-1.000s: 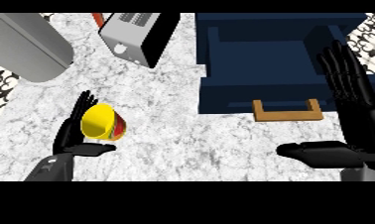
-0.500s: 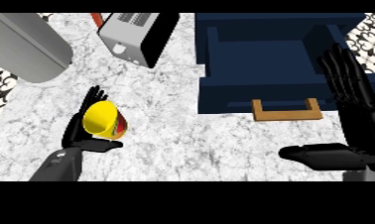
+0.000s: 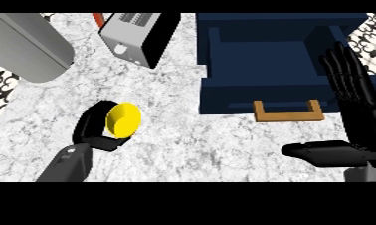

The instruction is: Pick up the cup, place it into the drawer and close the drawer

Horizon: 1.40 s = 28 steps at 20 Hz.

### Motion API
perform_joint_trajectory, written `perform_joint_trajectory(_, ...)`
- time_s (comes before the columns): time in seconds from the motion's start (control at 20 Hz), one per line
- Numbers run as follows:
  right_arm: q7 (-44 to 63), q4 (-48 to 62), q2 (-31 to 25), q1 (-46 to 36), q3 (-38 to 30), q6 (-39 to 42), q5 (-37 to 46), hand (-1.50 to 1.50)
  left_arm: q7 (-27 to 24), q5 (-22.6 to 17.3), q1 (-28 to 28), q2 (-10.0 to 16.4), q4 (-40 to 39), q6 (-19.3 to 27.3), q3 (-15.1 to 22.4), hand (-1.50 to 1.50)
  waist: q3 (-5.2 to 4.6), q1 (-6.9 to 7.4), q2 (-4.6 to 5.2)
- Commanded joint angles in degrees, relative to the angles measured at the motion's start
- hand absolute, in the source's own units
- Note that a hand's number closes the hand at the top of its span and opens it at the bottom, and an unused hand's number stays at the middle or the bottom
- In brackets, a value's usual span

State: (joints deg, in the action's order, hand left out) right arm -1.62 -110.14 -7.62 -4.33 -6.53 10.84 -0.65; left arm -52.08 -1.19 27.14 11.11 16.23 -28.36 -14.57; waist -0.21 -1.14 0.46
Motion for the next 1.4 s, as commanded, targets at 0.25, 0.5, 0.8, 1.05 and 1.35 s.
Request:
perform_joint_trajectory(0.25, -0.12, -1.29, 0.43, 1.36, 0.66, -0.44, 1.17, -1.5, -11.61, -3.98, -2.31, -1.0, 3.42, -3.22, -3.04, 1.5, 0.02, 0.32, -0.1)
perform_joint_trajectory(0.5, -3.71, 3.25, -0.33, 0.28, -1.09, 0.21, 0.94, -1.5, -12.07, -8.38, -0.81, -0.67, 3.79, 3.2, -8.14, 1.5, 0.07, 0.4, 0.06)
perform_joint_trajectory(0.8, -0.85, -0.9, 0.03, 2.16, -0.88, -0.3, 0.6, -1.5, -12.45, -8.48, 1.14, -1.11, 8.15, 2.54, -6.91, 1.5, 0.12, 0.39, -0.32)
perform_joint_trajectory(1.05, -1.17, 3.08, -1.65, -1.07, -3.97, 0.33, -1.44, -1.5, -3.77, -8.01, 4.41, -1.24, 14.73, 2.14, -3.3, 1.5, 0.23, 1.14, -0.52)
perform_joint_trajectory(1.35, -1.73, 2.99, -2.33, 0.46, -3.67, 1.24, -0.52, -1.5, 5.32, -6.83, 6.53, -7.35, 29.35, 13.58, 1.6, 1.5, 0.29, 1.72, -0.79)
